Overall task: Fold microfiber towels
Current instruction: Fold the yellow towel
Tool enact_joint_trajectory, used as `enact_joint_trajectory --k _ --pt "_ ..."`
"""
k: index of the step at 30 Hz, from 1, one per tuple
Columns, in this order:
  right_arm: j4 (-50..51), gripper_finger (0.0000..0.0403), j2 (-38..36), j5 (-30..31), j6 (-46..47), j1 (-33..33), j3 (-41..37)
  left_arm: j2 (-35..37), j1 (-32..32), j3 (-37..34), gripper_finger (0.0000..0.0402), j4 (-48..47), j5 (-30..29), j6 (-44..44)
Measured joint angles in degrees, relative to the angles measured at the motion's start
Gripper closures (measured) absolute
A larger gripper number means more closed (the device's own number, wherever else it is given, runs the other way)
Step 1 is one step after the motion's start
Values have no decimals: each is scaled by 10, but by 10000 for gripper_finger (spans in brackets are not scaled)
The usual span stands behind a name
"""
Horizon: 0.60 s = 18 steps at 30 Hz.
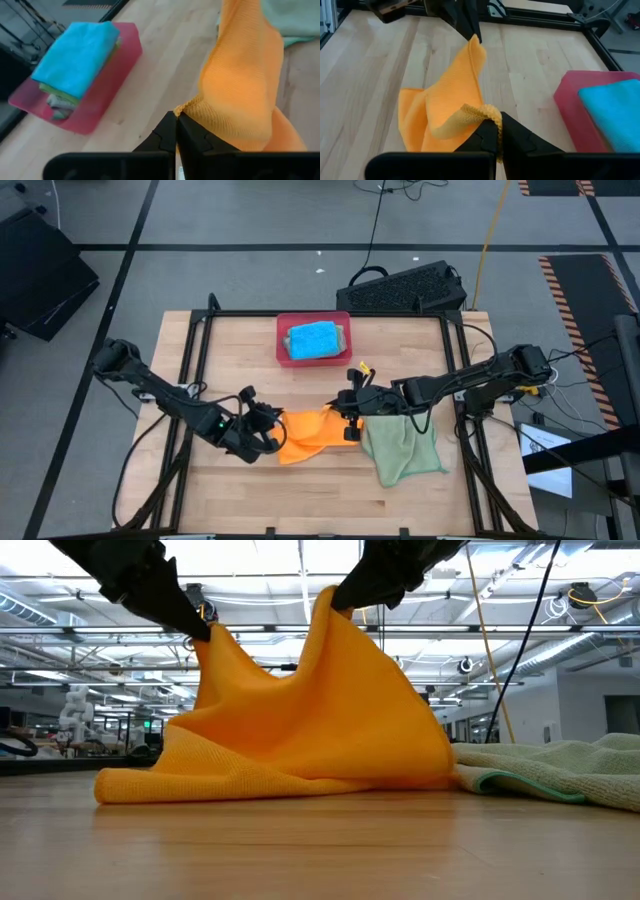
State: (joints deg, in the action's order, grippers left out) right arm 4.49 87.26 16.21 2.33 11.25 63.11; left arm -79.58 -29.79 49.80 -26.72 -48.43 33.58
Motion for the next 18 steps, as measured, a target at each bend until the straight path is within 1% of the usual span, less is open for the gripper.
enact_joint_trajectory --k 5,8,12,15,18 --pt "-1 399 0 0 -1 0 0 28 1 0 396 -1 -1 -50" --pt "-4 399 0 0 -1 0 0 61 1 0 392 0 -8 -81" --pt "-6 399 0 0 -1 0 0 106 1 0 398 0 -10 -116" --pt "-9 399 0 0 -1 0 0 132 1 0 392 0 -12 -137" --pt "-11 399 0 0 4 0 0 150 1 0 396 0 -12 -142"
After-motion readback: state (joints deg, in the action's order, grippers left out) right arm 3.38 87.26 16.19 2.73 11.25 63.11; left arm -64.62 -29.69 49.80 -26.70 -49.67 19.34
